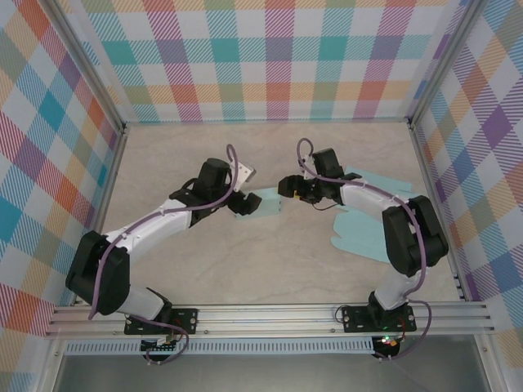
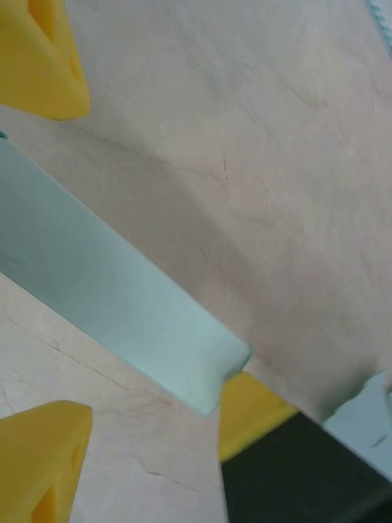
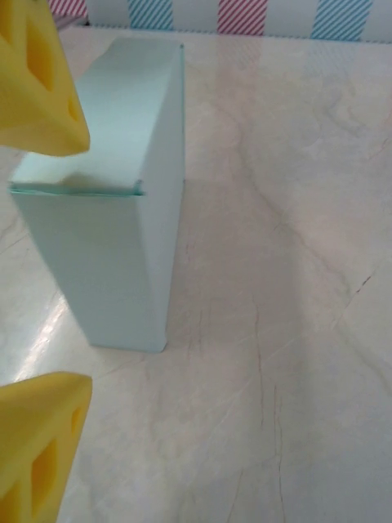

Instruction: Fold the paper box

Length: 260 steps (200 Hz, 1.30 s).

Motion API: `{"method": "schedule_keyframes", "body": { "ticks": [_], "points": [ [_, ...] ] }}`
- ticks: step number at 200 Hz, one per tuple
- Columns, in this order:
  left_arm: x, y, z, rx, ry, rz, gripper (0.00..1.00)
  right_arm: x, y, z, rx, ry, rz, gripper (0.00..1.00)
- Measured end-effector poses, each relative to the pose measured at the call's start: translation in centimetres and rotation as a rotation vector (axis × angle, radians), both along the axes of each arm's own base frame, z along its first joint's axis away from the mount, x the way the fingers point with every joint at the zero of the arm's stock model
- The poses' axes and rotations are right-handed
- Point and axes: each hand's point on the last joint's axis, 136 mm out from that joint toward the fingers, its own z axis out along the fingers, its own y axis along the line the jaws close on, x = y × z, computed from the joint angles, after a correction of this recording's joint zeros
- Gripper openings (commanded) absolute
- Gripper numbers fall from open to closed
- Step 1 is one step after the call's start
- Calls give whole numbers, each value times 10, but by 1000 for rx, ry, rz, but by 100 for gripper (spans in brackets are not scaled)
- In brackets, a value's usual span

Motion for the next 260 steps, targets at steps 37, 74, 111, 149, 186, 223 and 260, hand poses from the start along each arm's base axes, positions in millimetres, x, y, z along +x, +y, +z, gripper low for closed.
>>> {"method": "schedule_keyframes", "body": {
  "ticks": [37, 74, 111, 149, 186, 223, 260],
  "points": [
    [1, -7, -24, 172, -9, -187, 87, -10, -26, 47, -75, -106, -62, 100],
    [8, -9, -51, 287, 25, -270, 76, -27, -69, 89, -172, -224, -193, 100],
    [14, -7, -72, 390, 31, -301, 55, -52, -108, 98, -275, -257, -284, 100],
    [30, 5, -73, 505, -40, -262, 52, -63, -142, 102, -395, -285, -372, 100],
    [56, 35, -74, 678, -151, -164, 51, -65, -185, 88, -523, -220, -529, 100],
    [85, 86, -81, 815, -219, -45, 53, -61, -239, 57, -549, -59, -702, 100],
    [108, 127, -94, 910, -295, 24, 79, -66, -287, 17, -561, 120, -836, 100]
  ]
}}
